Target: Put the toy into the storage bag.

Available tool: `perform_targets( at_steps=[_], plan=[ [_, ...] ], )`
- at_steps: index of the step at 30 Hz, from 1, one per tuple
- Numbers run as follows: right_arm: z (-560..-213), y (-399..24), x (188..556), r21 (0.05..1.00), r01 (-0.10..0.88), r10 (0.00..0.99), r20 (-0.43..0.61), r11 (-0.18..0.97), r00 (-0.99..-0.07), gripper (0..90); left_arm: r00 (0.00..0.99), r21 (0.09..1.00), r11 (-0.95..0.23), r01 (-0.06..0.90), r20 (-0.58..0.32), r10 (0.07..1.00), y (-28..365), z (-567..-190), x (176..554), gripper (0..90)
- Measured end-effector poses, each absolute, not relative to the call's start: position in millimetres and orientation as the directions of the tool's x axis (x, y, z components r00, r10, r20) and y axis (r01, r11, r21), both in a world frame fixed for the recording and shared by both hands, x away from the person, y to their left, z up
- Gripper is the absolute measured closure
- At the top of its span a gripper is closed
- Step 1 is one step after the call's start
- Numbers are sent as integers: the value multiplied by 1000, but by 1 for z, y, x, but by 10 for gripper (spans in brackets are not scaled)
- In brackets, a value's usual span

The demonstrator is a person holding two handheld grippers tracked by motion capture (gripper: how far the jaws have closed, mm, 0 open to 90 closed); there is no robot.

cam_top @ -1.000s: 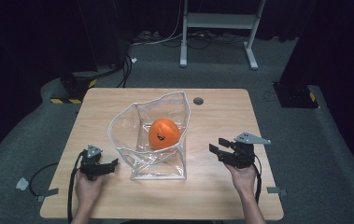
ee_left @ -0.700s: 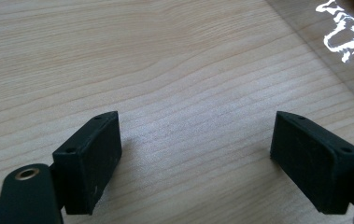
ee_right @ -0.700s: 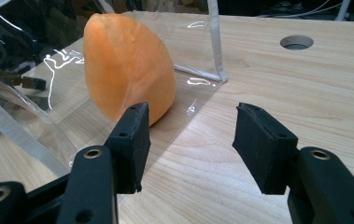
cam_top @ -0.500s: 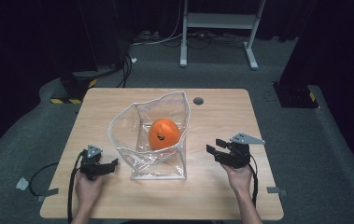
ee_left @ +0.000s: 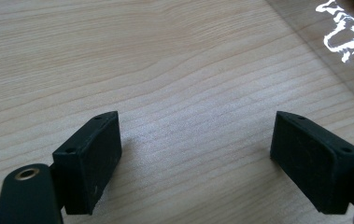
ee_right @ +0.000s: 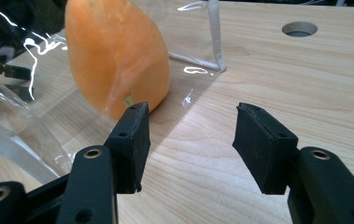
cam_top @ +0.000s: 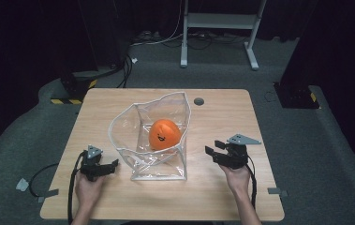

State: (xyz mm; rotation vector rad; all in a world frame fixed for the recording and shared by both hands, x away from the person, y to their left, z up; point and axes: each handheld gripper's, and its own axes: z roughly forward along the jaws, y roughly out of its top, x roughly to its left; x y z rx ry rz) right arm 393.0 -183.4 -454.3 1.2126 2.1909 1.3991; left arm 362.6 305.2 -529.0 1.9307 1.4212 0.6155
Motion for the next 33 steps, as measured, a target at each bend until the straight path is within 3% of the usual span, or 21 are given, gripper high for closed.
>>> perform_targets(
  at_steps=[33],
  plan=[
    [-484, -179, 405, 807, 544, 816, 143, 232, -560, 450, 301, 737, -197, 646, -8, 954, 305, -529, 363, 166]
  ],
)
